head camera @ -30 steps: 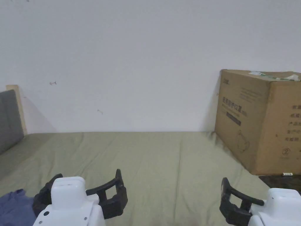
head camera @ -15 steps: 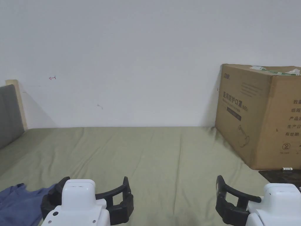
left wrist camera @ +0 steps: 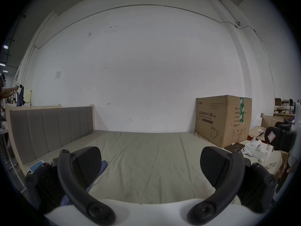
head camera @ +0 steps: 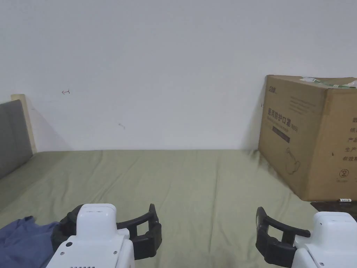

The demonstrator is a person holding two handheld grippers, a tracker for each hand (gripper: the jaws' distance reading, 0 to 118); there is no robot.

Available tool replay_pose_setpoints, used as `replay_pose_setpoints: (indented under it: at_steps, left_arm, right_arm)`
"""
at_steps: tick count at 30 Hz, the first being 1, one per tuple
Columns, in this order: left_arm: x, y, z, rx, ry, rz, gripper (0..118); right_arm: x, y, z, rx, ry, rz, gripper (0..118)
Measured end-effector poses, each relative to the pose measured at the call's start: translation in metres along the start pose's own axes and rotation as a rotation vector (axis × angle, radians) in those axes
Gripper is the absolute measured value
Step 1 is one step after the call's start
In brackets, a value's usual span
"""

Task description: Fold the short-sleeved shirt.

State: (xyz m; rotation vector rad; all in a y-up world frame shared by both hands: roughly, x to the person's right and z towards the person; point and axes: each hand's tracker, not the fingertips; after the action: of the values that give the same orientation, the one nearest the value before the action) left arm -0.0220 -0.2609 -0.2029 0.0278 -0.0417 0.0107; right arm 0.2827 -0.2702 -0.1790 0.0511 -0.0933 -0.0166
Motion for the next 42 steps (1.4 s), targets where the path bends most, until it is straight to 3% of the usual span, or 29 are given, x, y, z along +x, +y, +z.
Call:
replay_pose_setpoints:
  at_steps: [38, 40, 41, 42]
  left_arm:
    - [0.007, -0.008, 0.003, -0.003, -0.044, -0.059, 118]
    - [0.009, -0.007, 0.006, 0.011, -0.038, -0.086, 106]
    - [0.01, -0.006, 0.008, 0.019, -0.04, -0.102, 72]
    - [0.01, -0.006, 0.008, 0.017, -0.035, -0.125, 33]
  right_arm:
    - [-0.004, -0.002, 0.001, -0.002, -0.013, 0.0, 117]
    - [-0.005, -0.002, 0.001, -0.003, -0.044, 0.015, 110]
    - [-0.003, -0.002, 0.002, -0.002, -0.034, 0.012, 83]
    - [-0.001, -0.001, 0.002, 0.0, -0.026, 0.006, 40]
